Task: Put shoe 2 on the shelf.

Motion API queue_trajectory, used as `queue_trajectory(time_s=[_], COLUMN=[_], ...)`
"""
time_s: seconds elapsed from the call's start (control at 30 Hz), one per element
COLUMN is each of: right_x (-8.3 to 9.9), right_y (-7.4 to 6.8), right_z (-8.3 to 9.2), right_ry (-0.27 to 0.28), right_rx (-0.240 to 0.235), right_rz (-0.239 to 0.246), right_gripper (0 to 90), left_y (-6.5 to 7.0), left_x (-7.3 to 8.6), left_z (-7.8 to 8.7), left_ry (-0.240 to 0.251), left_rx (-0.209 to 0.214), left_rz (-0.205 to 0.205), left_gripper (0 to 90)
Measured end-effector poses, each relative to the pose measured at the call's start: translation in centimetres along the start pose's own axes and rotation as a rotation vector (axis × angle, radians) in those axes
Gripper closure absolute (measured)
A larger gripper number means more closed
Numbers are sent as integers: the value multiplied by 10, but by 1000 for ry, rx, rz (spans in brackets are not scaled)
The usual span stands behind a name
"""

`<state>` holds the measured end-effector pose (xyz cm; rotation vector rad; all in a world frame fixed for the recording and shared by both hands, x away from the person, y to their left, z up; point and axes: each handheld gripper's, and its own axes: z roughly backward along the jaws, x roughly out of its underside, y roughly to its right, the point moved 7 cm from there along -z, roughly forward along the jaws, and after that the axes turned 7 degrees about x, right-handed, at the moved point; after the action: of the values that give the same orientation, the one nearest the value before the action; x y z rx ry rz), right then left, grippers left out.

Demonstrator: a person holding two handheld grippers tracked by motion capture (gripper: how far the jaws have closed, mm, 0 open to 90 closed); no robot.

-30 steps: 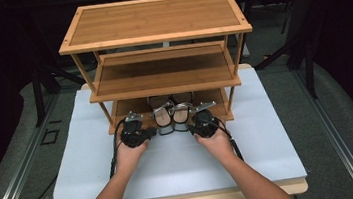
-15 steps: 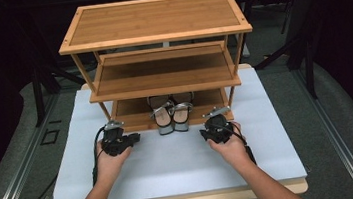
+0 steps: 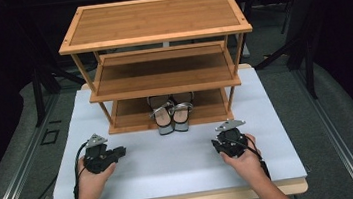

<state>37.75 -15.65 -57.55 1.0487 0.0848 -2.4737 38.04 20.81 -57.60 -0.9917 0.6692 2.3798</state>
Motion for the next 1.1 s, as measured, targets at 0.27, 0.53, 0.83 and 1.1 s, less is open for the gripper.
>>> queue_trajectory(time_s=[0.27,0.53,0.83,1.1], right_x=[18,28,36,38], right_y=[0,2,-3,-7], right_z=[9,2,5,9], right_ry=[8,96,91,101], right_rx=[45,32,30,6], right_rz=[-39,-109,-85,-93], right_gripper=[689,684,684,690], left_y=[-3,-2,4,10], left_x=[17,21,27,27], left_z=[2,-3,-4,-6], left_ry=[3,-30,-53,-58], left_rx=[-6,-25,-9,-5], left_rz=[14,-45,-58,-81], left_gripper=[818,812,812,812])
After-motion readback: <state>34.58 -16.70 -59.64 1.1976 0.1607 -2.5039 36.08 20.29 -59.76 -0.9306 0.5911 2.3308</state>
